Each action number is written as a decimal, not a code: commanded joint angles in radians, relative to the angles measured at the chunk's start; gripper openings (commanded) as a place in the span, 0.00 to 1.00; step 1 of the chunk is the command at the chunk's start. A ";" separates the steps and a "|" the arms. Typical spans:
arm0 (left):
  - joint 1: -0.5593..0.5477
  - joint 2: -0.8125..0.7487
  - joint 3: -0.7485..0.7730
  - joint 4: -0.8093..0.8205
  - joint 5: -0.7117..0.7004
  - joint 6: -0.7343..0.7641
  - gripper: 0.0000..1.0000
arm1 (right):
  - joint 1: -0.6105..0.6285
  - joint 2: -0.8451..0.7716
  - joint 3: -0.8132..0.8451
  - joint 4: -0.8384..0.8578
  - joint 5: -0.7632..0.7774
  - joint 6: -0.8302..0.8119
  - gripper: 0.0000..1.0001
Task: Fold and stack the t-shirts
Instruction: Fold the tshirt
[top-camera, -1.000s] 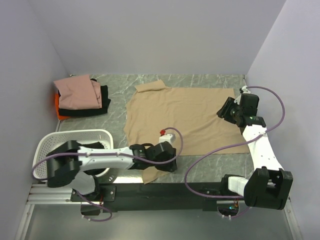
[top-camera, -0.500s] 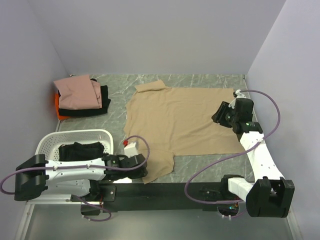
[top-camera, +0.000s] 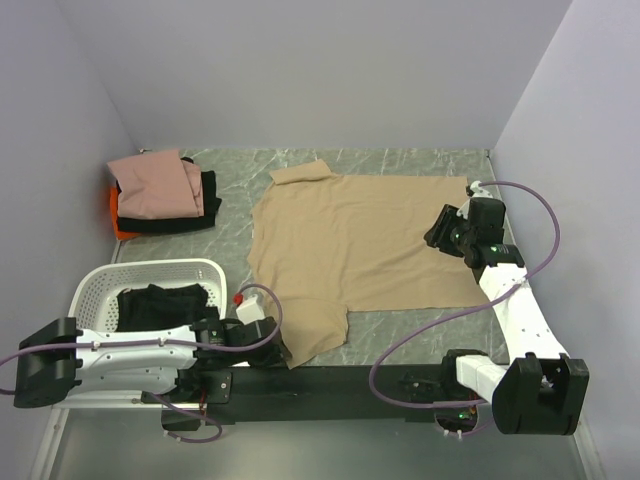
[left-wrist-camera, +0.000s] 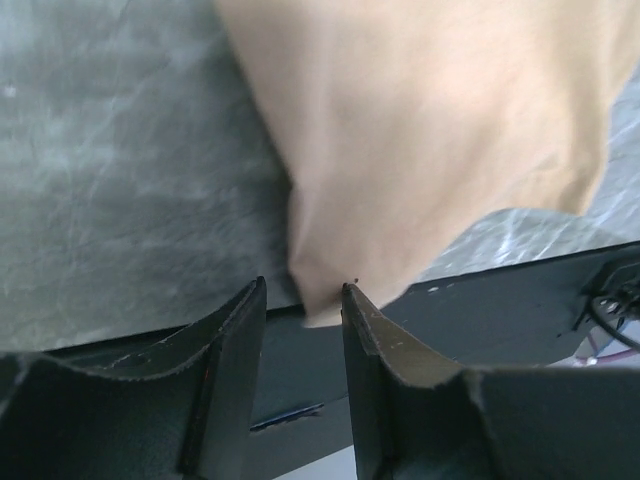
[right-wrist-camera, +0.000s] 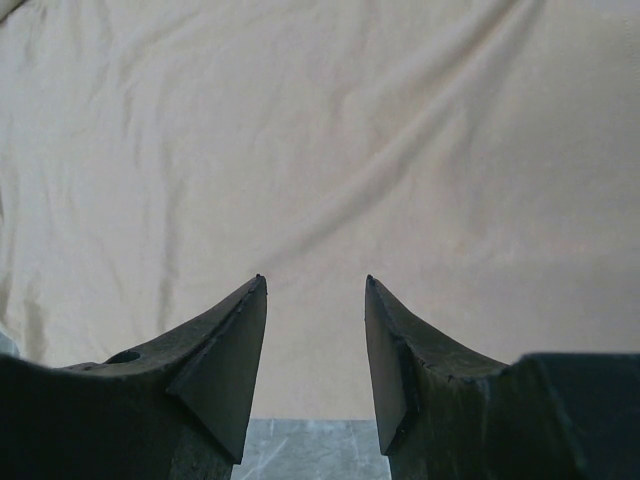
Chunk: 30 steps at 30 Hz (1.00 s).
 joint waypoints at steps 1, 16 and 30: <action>-0.028 -0.012 -0.007 0.012 0.028 -0.073 0.42 | 0.009 -0.011 0.001 0.018 0.016 -0.010 0.51; -0.077 -0.007 -0.050 0.108 0.042 -0.133 0.43 | 0.007 -0.020 0.003 0.013 0.020 -0.015 0.52; -0.077 0.010 -0.053 0.147 -0.058 -0.135 0.22 | 0.009 -0.020 0.000 0.010 0.028 -0.012 0.52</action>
